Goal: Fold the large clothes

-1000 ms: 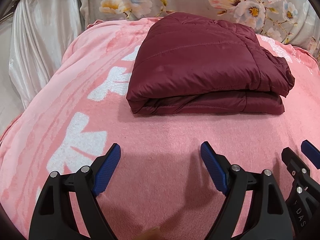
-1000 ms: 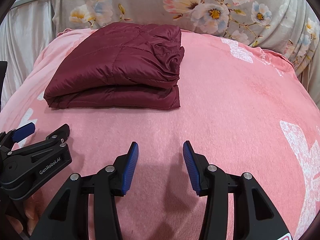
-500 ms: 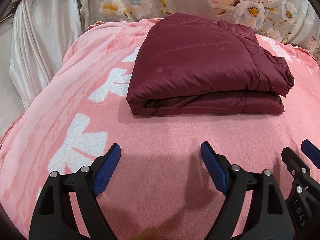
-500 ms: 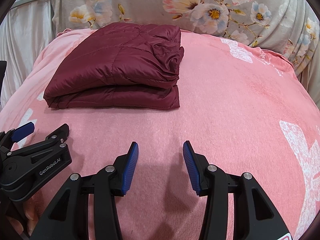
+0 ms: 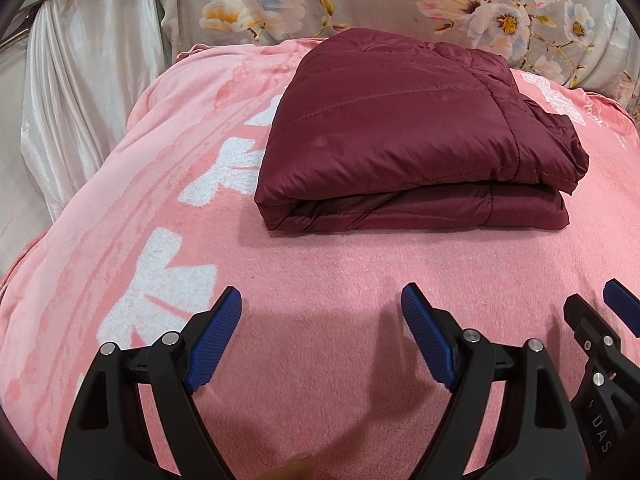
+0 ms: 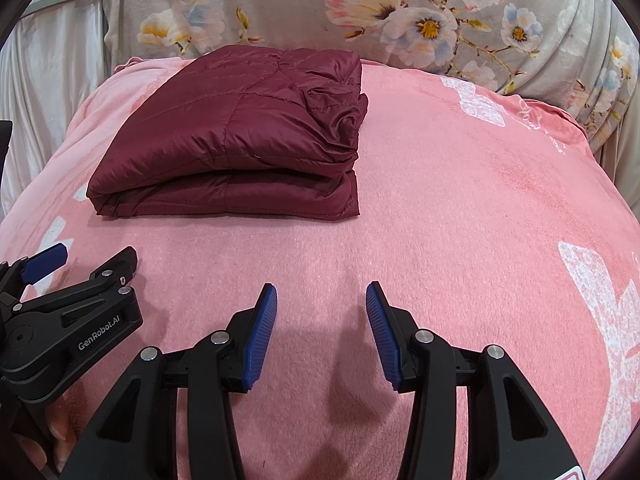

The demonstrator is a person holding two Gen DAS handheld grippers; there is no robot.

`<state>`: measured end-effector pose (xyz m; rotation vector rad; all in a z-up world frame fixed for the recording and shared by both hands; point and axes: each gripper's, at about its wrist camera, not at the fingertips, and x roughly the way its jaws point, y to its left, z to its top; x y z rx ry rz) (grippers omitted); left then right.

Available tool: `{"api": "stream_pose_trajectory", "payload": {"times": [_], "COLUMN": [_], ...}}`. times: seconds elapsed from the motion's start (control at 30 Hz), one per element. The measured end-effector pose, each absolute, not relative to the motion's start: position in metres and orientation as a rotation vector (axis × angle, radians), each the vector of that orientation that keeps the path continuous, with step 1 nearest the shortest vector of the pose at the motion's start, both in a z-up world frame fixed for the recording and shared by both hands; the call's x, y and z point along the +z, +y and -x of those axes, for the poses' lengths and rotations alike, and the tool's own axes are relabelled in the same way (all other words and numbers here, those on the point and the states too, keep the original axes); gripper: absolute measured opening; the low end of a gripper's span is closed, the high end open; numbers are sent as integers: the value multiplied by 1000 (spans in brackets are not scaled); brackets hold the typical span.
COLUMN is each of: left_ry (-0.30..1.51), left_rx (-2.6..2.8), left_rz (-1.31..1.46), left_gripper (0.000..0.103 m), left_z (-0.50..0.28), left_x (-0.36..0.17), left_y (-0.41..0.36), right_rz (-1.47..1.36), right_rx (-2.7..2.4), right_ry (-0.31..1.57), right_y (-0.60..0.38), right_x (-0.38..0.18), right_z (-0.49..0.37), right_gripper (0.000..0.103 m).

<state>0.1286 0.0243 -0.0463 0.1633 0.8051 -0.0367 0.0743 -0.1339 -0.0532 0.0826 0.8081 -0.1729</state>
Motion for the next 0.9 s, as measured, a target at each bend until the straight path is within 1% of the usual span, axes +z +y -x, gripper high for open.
{"api": "stream_pose_trajectory", "payload": {"times": [0.9], "left_ry": [791], "left_rx": [-32], "left_rz": [-183], "left_gripper": [80], "left_z": [-126], "left_x": [-42], "left_y": [21], "right_rz": [-81], "right_rx": [-173], "right_ry": [808], "right_y": [-134], "right_x": [-53], "right_z": [-74], "right_gripper": [46]}}
